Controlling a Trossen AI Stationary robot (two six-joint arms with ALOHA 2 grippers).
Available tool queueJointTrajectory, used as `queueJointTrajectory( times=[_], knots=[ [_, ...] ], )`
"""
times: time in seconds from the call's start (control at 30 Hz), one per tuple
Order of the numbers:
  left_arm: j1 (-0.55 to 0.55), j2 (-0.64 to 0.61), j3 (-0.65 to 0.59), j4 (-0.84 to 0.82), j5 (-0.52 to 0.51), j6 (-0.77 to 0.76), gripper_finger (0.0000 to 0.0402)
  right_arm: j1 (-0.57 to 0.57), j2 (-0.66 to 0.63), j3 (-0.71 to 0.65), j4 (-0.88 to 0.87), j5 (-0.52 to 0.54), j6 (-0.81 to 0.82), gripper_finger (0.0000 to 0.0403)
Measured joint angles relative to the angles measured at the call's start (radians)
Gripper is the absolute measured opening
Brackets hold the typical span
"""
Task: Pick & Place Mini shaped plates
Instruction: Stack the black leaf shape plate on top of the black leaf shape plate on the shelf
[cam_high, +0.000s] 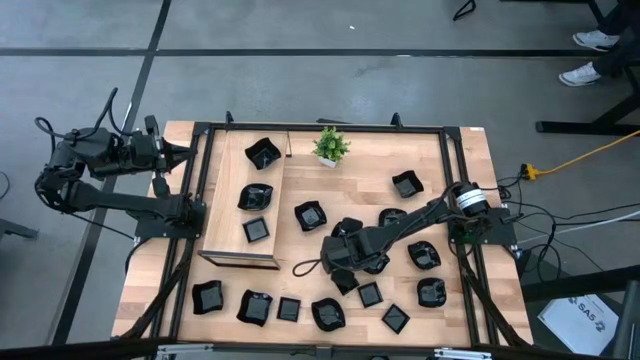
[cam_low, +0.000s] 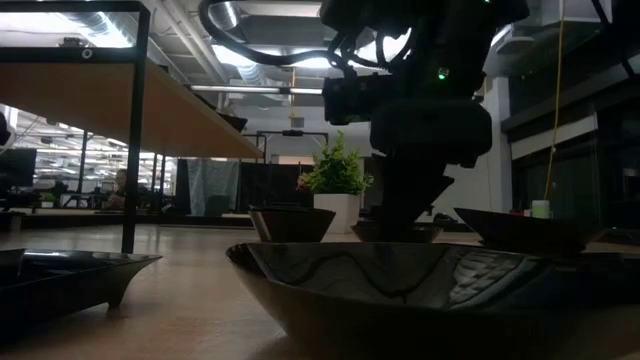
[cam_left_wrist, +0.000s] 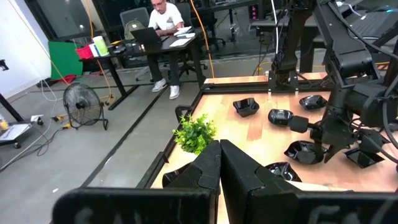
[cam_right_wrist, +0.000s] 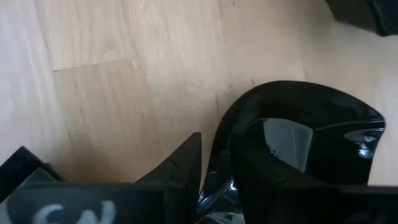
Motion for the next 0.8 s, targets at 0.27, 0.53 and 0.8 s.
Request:
queueJointTrajectory(
  times=[0.27, 0.53, 0.8],
  knots=[
    [0.0, 0.0, 0.0, 0.0, 0.0, 0.0, 0.0004, 0.0, -0.001, 0.002, -0.02, 0.018, -0.004, 0.0008],
    [0.0, 0.0, 0.0, 0.0, 0.0, 0.0, 0.0004, 0.0, -0.003, 0.089, -0.181, 0.016, 0.0, 0.0005],
    [0.0, 0.0, 0.0, 0.0, 0.0, 0.0, 0.0004, 0.0, -0.003, 0.243, -0.4, 0.108, -0.027, 0.0004]
  ],
)
